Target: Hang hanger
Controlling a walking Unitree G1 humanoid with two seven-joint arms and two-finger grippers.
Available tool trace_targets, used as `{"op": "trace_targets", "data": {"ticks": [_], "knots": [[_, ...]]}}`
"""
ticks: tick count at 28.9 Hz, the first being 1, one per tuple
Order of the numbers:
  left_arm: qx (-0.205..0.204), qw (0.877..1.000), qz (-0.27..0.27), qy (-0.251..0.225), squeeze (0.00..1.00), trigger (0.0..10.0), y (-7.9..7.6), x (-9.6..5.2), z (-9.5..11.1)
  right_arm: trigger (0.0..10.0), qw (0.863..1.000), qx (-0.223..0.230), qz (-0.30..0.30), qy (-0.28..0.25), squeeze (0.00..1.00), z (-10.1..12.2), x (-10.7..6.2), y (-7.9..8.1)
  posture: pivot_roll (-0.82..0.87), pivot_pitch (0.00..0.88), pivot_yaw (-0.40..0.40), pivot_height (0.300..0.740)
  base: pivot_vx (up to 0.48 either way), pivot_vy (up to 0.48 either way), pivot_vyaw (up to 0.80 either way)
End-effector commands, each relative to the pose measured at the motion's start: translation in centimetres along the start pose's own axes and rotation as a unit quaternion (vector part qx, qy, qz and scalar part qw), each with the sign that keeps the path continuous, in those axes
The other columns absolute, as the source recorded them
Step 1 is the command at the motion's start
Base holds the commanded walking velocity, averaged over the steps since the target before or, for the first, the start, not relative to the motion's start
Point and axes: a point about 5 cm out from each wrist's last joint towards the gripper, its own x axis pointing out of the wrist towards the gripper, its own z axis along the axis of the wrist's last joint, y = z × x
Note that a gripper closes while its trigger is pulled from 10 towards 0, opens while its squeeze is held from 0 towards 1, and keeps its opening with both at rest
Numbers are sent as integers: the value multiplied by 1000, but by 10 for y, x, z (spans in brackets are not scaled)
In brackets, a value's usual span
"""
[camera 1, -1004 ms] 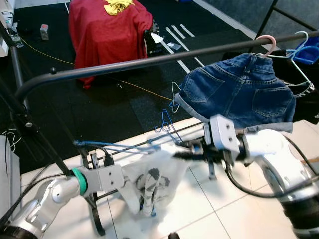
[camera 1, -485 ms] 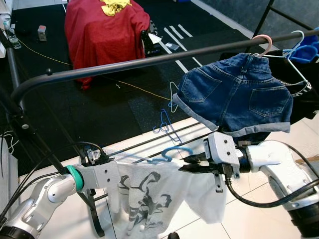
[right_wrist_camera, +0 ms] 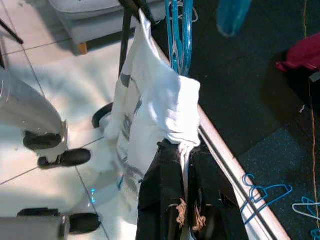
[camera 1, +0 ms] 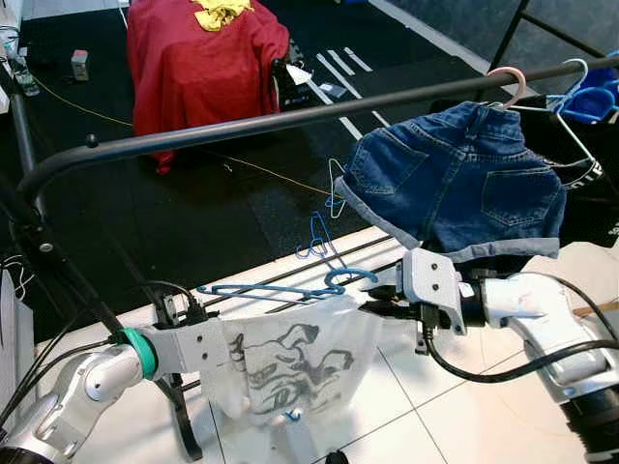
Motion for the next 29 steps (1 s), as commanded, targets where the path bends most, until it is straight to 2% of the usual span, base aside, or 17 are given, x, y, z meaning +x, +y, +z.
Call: {"op": "trace_targets", "data": {"ticks": [1,4,6,8,19,21,23,24,25,29], "knots": [[0,1000,-5,4,0,10000,-5,-5,-3,0,1000,7,1,1,0,-3,-8,2,-118,190,38,740,0,0,0],[0,1000,-5,5,0,10000,-5,-5,-4,0,999,23,22,-9,0,-1,-12,7,-119,189,39,740,0,0,0],[4,1000,-5,6,0,10000,-6,-4,-5,0,997,44,59,-27,0,4,-17,16,-127,187,39,740,0,0,0],[5,1000,-6,6,0,10000,-7,-4,-6,0,996,45,67,-28,0,5,-18,19,-127,187,39,740,0,0,0],[10,1000,-12,10,0,10000,-8,-6,-9,0,999,28,36,-25,0,6,-22,14,-127,194,46,740,0,0,0],[16,1000,3,10,0,10000,1,-6,-8,0,998,28,40,-27,0,5,-17,16,-124,193,47,740,0,0,0],[16,1000,3,10,0,10000,1,-6,-8,0,998,28,40,-27,0,5,-17,16,-124,193,47,740,0,0,0],[24,1000,13,11,0,10000,7,-7,-8,0,998,30,48,-25,0,4,-15,19,-116,202,43,740,0,0,0],[37,999,20,12,0,9647,13,-11,-8,0,998,28,52,-16,0,0,-13,22,-110,204,43,740,0,0,0],[50,998,28,13,0,9529,18,-21,-8,0,998,36,53,-18,0,-3,-9,26,-99,204,46,740,0,0,0]]}}
